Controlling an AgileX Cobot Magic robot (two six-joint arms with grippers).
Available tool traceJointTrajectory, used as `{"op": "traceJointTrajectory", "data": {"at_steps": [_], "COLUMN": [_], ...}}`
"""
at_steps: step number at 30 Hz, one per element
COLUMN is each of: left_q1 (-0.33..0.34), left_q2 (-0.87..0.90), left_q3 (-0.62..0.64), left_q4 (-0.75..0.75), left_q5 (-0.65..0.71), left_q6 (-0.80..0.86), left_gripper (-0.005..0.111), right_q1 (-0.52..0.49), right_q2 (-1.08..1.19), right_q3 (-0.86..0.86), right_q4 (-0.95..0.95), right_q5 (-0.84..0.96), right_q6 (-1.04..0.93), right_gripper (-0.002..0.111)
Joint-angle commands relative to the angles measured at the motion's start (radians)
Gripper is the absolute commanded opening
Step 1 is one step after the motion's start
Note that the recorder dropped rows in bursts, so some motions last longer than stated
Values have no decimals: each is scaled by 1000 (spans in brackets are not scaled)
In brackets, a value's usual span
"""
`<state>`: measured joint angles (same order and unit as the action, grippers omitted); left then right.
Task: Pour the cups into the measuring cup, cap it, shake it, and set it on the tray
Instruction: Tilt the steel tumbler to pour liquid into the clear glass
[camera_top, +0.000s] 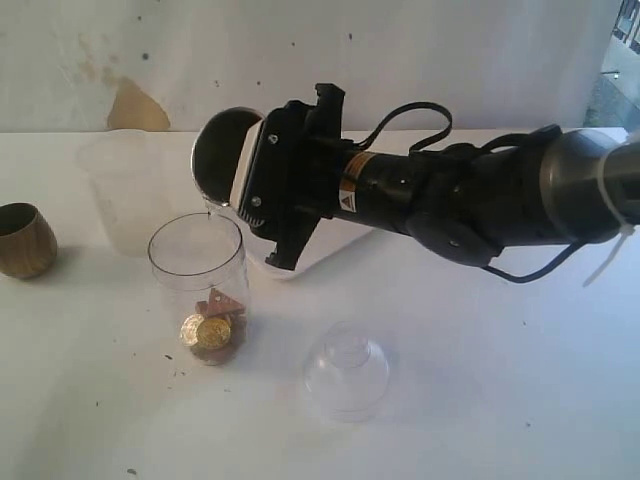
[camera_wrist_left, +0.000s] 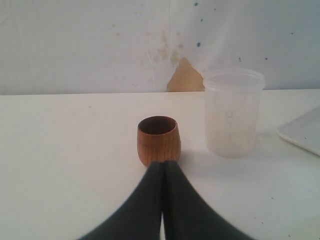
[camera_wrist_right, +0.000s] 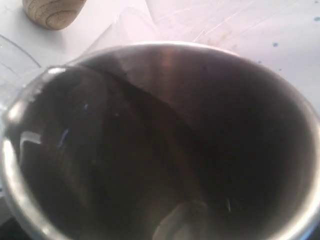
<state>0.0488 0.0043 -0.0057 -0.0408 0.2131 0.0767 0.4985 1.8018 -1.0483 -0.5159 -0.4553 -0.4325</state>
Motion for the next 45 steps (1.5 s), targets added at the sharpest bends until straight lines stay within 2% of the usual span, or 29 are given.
{"op": "traceJointTrajectory", "data": {"at_steps": [1,45], "left_q1": [1,1], "left_q2": [-4,-4], "left_q3": [6,6], "left_q4": [3,3], "left_q5": [-11,-11], "left_q6": [-2,-2], "left_gripper": [0,0], "right_q1": [1,1], "right_q2": [-17,-17], "right_q3": [-38,-95], "right_q4": [11,11], "right_q5": [-65,-17], "right_q6": [-12,-328], "right_gripper": [0,0]}}
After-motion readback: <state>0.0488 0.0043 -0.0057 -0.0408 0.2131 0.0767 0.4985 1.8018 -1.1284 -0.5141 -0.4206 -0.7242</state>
